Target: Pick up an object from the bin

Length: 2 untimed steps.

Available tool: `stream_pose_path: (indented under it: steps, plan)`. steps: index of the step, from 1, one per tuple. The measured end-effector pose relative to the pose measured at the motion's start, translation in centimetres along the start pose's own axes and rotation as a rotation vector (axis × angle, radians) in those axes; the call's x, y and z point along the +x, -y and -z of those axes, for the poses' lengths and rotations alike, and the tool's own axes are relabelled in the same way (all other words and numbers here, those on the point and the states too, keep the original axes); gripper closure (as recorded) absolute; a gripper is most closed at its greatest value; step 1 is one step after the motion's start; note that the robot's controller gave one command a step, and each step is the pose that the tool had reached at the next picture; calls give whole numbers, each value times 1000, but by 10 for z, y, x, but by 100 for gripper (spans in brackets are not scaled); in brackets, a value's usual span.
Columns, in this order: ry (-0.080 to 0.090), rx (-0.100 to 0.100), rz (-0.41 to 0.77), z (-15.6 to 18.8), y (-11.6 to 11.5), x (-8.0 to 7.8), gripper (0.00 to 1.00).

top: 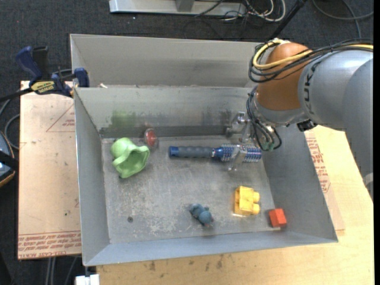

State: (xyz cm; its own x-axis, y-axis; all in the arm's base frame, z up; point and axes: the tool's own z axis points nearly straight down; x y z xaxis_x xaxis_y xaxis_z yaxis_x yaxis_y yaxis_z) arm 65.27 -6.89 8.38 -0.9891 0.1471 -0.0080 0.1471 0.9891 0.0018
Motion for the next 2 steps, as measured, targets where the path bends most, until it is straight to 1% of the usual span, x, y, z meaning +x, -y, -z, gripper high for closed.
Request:
stream_pose_path:
  steps: [1,2]
  plan:
    - [-2,1,254,-6,35,36,0]
    - [-2,1,255,-4,35,35,100]
